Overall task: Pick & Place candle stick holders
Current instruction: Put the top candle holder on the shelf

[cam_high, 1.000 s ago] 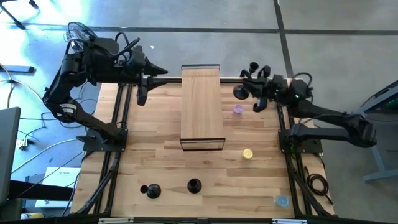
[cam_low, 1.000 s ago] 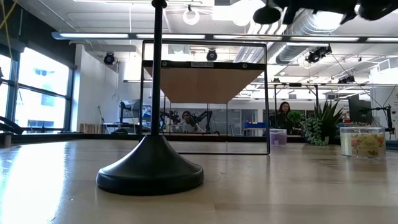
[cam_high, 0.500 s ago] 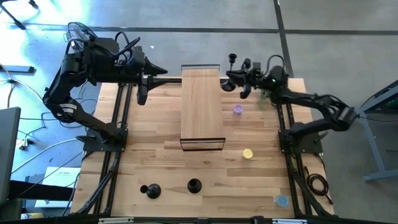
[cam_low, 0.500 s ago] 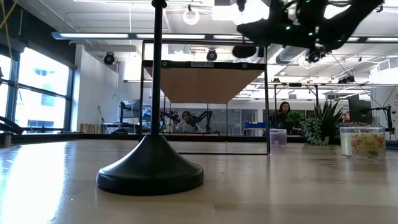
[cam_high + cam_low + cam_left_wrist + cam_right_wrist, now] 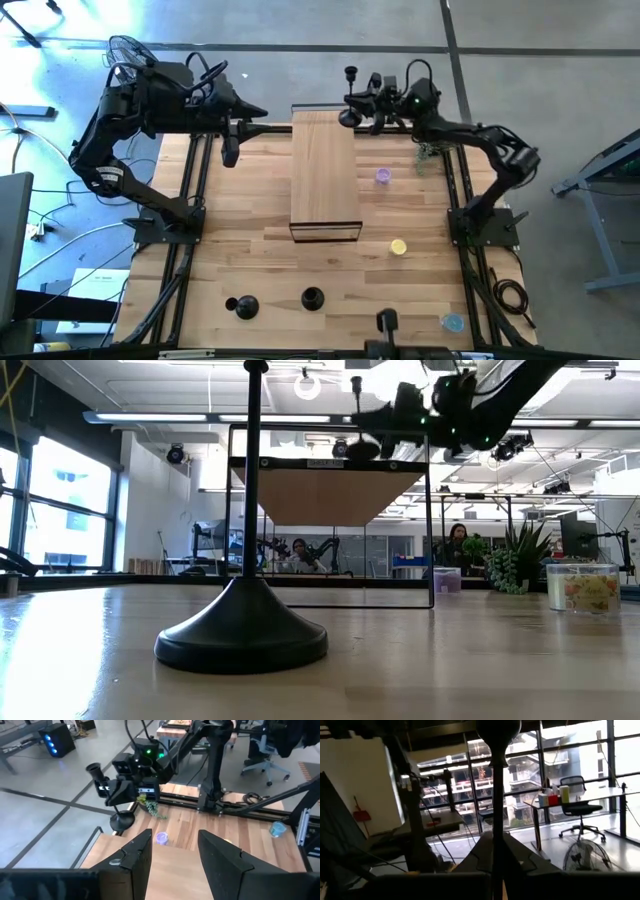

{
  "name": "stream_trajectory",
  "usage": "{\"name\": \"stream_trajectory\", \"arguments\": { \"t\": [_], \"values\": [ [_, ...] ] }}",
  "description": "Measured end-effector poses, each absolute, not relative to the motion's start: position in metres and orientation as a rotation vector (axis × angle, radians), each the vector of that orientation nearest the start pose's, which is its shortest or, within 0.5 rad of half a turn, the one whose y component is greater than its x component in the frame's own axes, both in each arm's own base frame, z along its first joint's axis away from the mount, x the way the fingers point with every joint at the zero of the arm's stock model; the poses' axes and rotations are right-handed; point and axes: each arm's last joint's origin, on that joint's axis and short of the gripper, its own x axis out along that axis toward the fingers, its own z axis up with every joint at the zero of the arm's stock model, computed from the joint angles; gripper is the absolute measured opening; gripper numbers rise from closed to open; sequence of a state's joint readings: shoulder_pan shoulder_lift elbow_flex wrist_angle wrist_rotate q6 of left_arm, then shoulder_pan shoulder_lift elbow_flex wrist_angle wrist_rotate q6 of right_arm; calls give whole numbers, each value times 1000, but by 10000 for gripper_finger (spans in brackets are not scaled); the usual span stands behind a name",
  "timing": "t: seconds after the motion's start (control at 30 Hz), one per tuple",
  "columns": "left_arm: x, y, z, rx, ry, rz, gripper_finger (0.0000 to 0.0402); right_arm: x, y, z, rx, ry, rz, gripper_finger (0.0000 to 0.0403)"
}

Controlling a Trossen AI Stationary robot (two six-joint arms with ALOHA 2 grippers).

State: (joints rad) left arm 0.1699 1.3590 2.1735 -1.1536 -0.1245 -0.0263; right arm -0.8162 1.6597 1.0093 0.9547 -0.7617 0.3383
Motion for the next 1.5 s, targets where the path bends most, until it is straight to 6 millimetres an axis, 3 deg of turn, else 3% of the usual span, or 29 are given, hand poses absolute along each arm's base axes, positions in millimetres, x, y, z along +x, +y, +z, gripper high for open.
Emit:
{"name": "stream_trajectory", "arguments": {
  "t": [0.3,0.8,1.03,1.2,1.37,1.5],
  "values": [
    [177,35,550,-10,330,321,156,269,-265,260,164,-203,-7,7],
    [186,36,548,6,335,315,156,268,-276,238,159,-112,-23,7],
    [195,38,546,19,338,313,156,268,-278,238,129,-128,-44,7],
    [197,38,547,19,329,314,156,280,-289,230,196,-118,-15,7],
    [196,38,547,19,329,315,156,289,-291,245,129,-148,5,7],
    [196,38,546,17,342,315,156,290,-293,243,128,-117,-8,7]
  ]
}}
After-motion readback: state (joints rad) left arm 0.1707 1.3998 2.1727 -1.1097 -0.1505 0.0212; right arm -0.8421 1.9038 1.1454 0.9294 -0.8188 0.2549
